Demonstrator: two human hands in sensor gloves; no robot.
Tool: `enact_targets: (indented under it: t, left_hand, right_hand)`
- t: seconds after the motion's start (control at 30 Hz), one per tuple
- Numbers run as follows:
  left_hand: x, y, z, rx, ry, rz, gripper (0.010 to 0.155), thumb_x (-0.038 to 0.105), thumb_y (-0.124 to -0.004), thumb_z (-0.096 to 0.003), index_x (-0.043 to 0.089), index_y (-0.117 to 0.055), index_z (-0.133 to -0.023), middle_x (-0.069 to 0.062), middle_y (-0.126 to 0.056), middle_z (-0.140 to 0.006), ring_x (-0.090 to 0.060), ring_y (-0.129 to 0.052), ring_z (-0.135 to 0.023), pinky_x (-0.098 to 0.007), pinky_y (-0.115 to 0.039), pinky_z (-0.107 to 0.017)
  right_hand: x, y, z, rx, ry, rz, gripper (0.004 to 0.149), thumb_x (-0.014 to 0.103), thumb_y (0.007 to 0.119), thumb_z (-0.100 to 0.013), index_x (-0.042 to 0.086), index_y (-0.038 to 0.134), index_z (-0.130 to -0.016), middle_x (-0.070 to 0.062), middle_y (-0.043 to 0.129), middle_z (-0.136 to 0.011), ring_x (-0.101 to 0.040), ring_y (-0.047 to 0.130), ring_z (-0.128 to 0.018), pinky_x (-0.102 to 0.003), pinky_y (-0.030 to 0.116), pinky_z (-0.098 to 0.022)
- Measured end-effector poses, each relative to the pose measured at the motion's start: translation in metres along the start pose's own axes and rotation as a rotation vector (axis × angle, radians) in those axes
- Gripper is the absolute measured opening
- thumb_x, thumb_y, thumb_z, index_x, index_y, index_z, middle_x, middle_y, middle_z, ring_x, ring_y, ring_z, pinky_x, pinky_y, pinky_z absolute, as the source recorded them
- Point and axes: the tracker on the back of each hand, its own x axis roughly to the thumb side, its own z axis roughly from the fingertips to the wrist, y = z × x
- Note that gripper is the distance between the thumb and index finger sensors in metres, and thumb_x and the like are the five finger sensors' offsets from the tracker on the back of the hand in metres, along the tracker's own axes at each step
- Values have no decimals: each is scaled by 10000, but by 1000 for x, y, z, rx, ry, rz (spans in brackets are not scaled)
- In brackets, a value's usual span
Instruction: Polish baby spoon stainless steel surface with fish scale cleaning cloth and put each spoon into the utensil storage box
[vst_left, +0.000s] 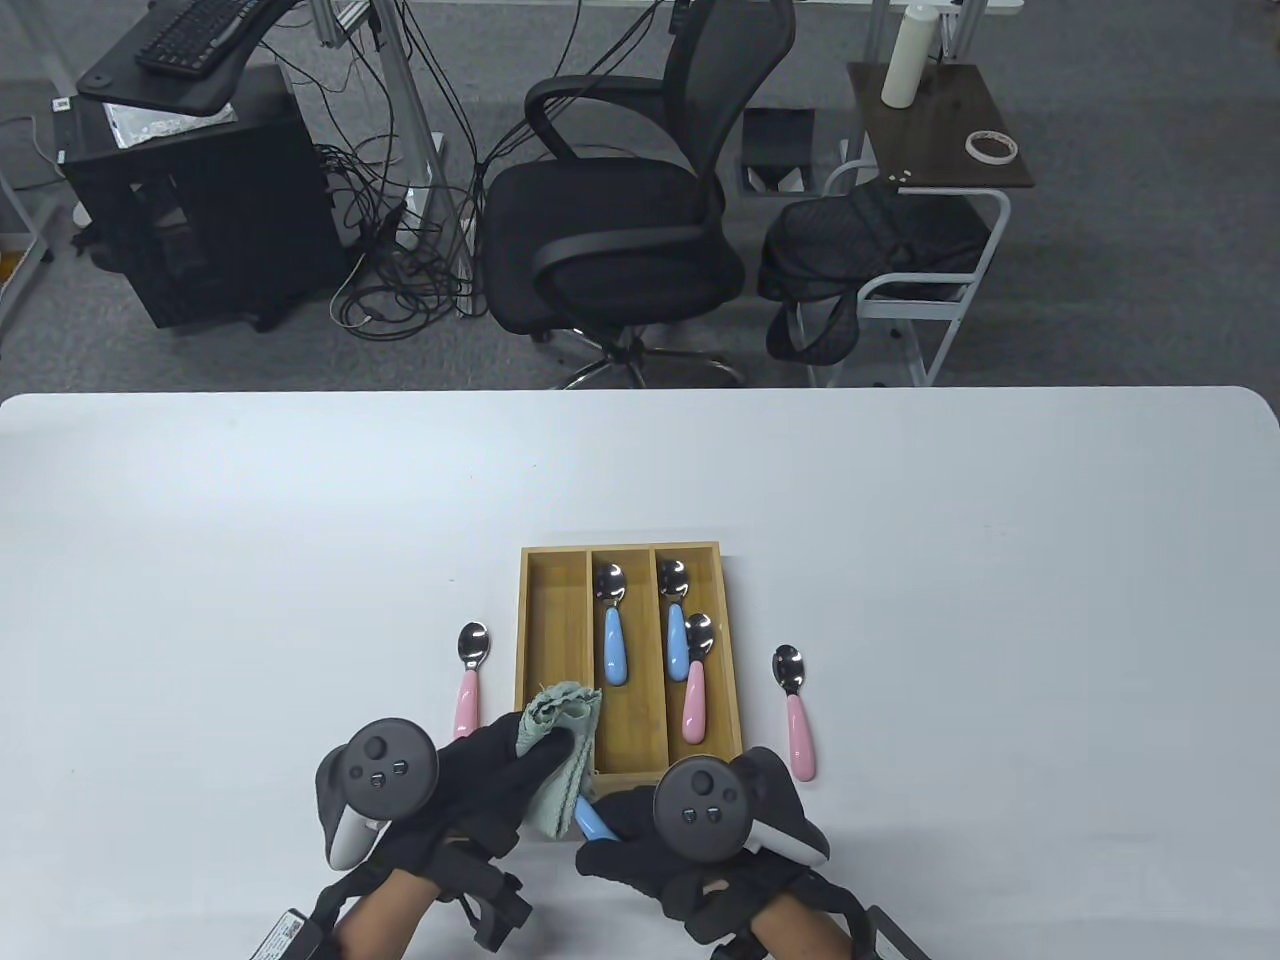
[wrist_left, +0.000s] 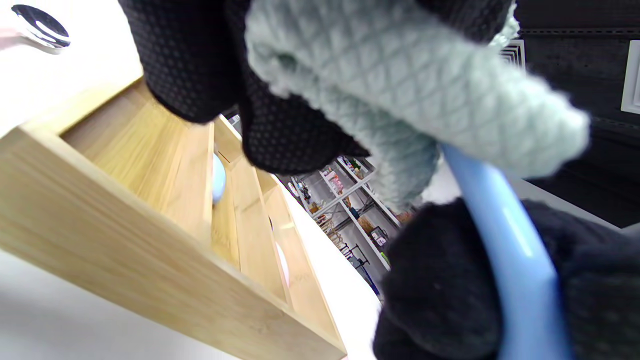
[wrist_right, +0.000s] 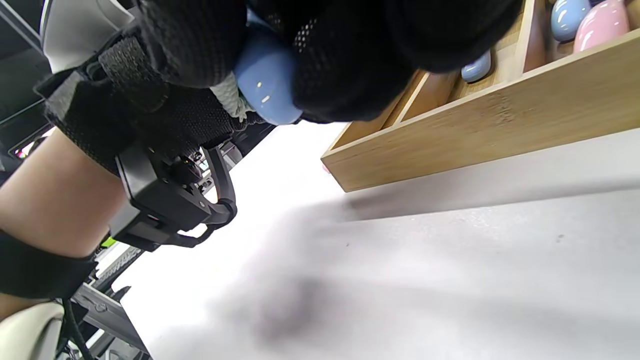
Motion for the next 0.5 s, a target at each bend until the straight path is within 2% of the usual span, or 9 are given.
enact_targets:
  t: [0.17,0.23,0.27,0.3,0.37,0.5]
  left_hand:
    - [-3,11,0,111,30,-60,484,484,-637,-608,117,-816,-869,5,-994,-681,-166,-1078,-545,-442,-884,-504]
    - [-9,26,2,237,69,-96,480,481,-629,-614,117,-815,-865,46,-989,-669,-149,-1078,-542,-437,-887,-501]
    - [-11,31,3,257,81,-95,481,482,-626,-615,117,-813,-866,46,-988,-671,-147,-1077,-545,-436,-887,-502]
    - [-20,43,5,292,120,-54,481,482,-626,-617,116,-811,-869,43,-987,-675,-151,-1075,-549,-438,-885,-504]
    - [-30,52,8,313,166,55,483,479,-628,-619,110,-808,-873,35,-984,-681,-159,-1072,-555,-445,-880,-507]
    - [-42,58,8,283,167,249,484,490,-642,-621,115,-811,-876,36,-988,-685,-160,-1073,-560,-443,-880,-510]
  right_hand:
    - [2,-4,-1,-36,40,-19,495,499,683,-613,138,729,-950,-60,862,-794,-131,972,-440,-267,875,-347]
    - [-2,-9,-1,-60,103,-29,494,492,682,-617,128,725,-949,-68,862,-793,-132,978,-443,-267,881,-348]
    - [-4,-10,-1,-78,125,-37,496,487,679,-620,120,723,-949,-75,861,-792,-133,979,-442,-267,883,-344]
    - [-10,-16,-6,-144,203,-69,501,478,673,-625,99,716,-949,-87,856,-789,-133,980,-435,-265,886,-334]
    - [-18,-27,-18,-202,305,-67,512,467,672,-629,66,713,-944,-108,851,-774,-134,977,-416,-265,885,-318]
    - [-24,-42,-52,-159,473,37,573,443,671,-637,-16,659,-979,-126,840,-766,-120,976,-397,-255,891,-304]
